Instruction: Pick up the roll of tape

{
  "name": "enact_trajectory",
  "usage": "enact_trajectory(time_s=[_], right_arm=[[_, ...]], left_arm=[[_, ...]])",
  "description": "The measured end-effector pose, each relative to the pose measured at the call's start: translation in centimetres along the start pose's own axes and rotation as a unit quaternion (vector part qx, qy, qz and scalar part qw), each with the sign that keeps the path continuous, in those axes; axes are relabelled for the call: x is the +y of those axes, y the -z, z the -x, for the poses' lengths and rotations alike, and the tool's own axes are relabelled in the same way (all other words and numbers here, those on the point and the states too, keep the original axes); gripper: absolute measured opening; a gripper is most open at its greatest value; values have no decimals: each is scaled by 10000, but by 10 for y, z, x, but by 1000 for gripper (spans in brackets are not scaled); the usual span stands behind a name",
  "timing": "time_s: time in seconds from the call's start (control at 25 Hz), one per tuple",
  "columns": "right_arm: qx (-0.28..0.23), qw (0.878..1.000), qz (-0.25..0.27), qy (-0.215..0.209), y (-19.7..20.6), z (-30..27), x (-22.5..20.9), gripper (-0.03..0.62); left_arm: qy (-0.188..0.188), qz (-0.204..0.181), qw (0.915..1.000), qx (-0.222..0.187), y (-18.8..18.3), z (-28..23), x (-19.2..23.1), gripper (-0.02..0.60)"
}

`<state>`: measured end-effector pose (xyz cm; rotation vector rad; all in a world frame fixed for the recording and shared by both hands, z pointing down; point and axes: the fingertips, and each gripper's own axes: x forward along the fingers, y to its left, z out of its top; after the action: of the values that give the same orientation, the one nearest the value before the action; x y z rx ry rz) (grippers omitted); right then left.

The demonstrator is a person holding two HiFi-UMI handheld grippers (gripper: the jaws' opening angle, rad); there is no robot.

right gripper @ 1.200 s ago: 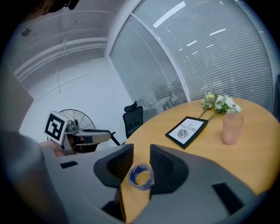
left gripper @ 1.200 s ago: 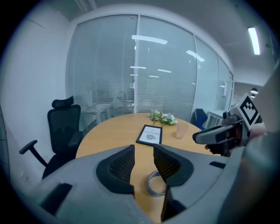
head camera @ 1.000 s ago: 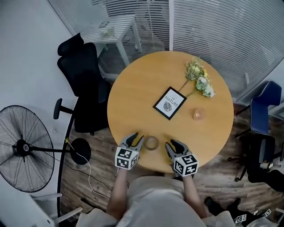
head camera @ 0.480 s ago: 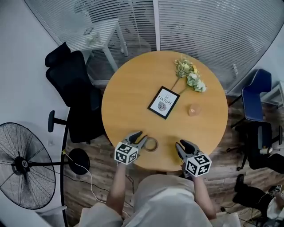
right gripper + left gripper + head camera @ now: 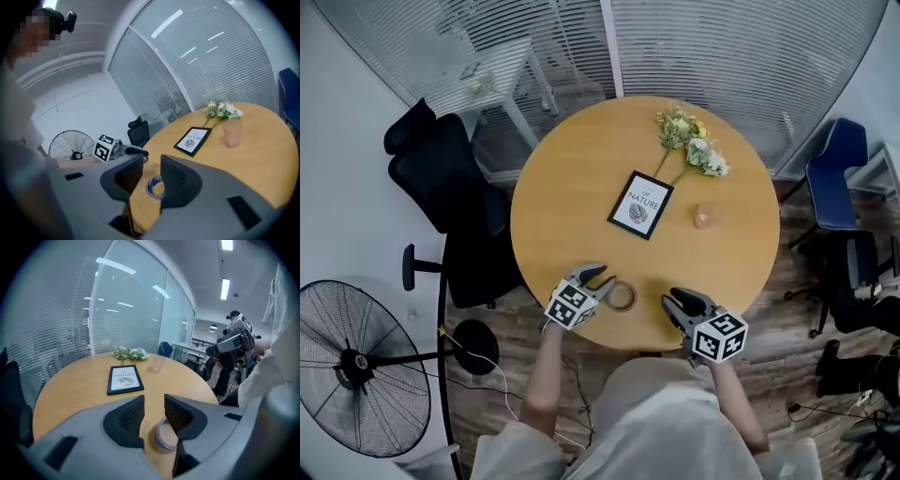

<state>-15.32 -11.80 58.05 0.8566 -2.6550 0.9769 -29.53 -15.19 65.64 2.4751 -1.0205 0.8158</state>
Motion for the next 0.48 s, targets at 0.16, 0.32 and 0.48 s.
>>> enact_trajectory(time_s=[0.16, 0.32, 0.48], right_arm=[[-78, 9998, -116, -131, -1, -3, 8, 112], [1, 10000, -16, -64, 3, -7, 11, 112], [152, 9999, 70, -6, 12, -11, 12, 112]], left_arm=[[202, -240, 9988, 368, 17, -14, -2, 124], [420, -592, 9939, 828, 43, -29, -7, 124], [638, -648, 9887, 1191, 63, -40, -13, 124]])
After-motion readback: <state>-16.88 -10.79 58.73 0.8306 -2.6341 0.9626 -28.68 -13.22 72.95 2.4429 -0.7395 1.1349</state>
